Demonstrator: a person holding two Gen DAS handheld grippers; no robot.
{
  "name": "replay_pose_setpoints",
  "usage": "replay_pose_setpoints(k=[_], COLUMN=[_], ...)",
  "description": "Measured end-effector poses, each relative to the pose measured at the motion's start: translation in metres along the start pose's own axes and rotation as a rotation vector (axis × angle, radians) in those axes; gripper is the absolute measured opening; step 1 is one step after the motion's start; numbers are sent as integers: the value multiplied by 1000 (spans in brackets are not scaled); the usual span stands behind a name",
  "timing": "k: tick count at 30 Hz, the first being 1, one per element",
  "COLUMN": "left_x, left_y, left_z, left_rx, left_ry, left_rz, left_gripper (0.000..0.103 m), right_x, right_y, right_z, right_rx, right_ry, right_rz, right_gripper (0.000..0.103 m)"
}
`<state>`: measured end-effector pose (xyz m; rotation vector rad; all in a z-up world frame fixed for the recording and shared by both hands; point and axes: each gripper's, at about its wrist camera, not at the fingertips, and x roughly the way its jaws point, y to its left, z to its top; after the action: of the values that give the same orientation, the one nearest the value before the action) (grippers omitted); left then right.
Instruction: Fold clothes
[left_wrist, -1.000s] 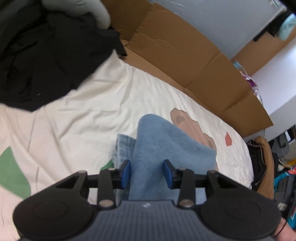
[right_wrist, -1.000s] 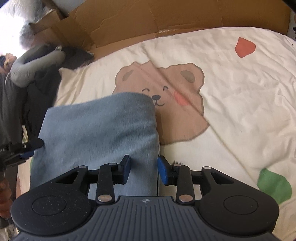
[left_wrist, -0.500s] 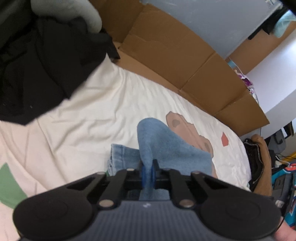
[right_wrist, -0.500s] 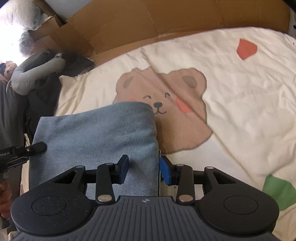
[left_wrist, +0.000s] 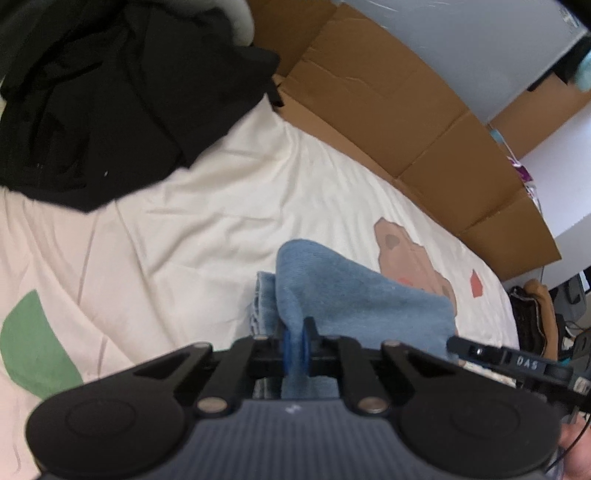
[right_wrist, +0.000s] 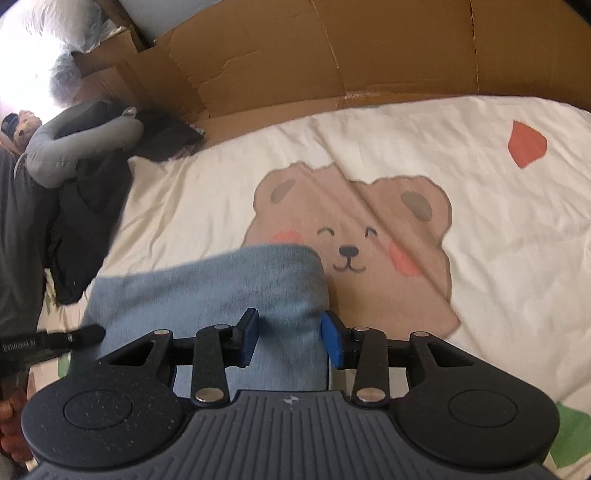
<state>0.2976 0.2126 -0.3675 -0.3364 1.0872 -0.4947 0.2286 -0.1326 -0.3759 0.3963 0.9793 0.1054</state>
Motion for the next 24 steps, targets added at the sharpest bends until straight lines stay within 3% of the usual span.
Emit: replay_pose_setpoints(k=[8,10,24], left_x=[1,1,3], left_y=[-1,-1,-1], left_z=[1,1,1], left_rx=[12,11,16], left_ry=[2,2,-1], left_rz=[10,12,35], left_gripper=[9,9,10], right_x=[-3,-8,36], right_y=[0,-3,0], right_z=[11,10,11], right_rx=[-16,13,-86], right_ry=[-77,-98,7], right_rz=[3,22,-1], right_gripper=[16,16,18])
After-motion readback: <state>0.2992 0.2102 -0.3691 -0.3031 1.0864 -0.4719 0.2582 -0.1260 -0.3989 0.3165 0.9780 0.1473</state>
